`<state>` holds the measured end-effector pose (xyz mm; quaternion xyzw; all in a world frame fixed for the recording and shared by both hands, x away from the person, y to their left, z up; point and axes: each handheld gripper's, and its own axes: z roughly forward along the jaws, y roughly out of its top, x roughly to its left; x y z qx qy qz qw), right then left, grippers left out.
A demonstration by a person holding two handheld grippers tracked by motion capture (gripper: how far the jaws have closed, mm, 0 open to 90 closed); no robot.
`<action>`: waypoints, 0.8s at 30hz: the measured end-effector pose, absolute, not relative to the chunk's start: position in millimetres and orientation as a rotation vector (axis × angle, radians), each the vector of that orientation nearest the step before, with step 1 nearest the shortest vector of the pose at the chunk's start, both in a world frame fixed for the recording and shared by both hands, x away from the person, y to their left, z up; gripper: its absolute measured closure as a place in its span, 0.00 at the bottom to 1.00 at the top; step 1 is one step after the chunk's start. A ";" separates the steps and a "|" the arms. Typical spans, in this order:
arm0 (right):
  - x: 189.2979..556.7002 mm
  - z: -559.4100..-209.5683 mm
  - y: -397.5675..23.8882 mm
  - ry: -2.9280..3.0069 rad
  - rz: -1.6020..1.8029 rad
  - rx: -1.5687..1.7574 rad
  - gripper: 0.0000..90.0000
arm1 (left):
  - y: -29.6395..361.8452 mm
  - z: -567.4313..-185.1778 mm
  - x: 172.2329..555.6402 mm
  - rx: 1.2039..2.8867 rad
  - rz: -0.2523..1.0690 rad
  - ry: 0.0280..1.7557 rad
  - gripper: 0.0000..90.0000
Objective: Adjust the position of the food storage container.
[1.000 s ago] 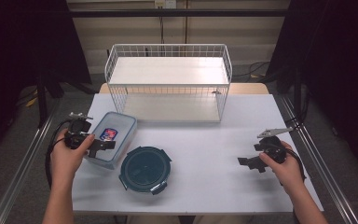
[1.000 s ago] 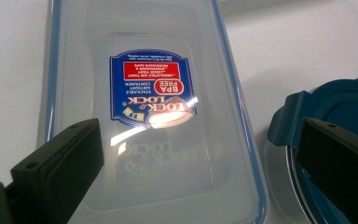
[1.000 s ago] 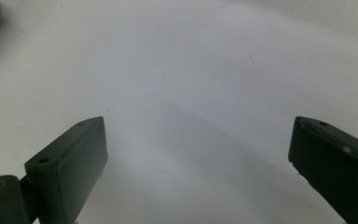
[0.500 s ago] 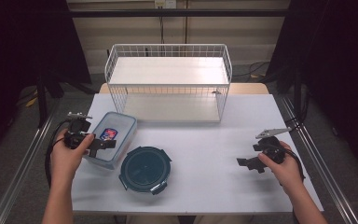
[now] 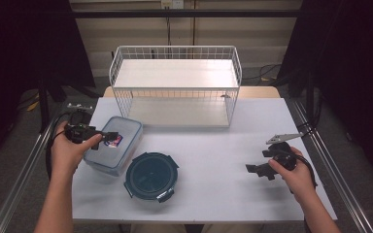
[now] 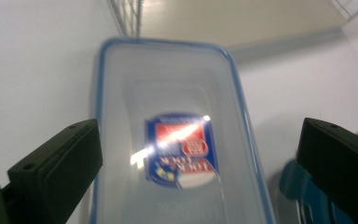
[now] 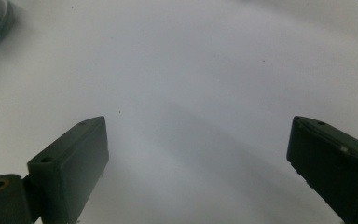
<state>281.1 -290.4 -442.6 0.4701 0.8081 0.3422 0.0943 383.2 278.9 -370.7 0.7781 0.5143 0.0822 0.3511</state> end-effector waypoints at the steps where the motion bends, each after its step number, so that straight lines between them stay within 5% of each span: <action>1: 280.6 -442.8 -290.1 2.393 1.010 1.408 0.06 | 279.3 -371.1 388.0 2.007 0.229 1.346 0.00; 10: 281.2 -445.4 -293.2 2.388 1.019 1.418 0.06 | 285.0 -380.5 416.8 1.926 0.282 1.453 0.12; 20: 282.1 -447.8 -292.7 2.391 1.016 1.424 0.06 | 289.5 -393.8 436.0 1.905 0.399 1.573 0.57; 21: 282.1 -448.0 -291.9 2.391 1.026 1.427 0.06 | 290.2 -394.7 438.3 1.891 0.398 1.569 0.70; 23: 282.3 -448.3 -292.2 2.400 1.020 1.415 0.06 | 290.7 -396.6 440.4 1.878 0.399 1.581 0.74; 24: 282.2 -448.5 -291.8 2.400 1.020 1.421 0.06 | 290.5 -398.9 443.1 1.890 0.400 1.589 0.86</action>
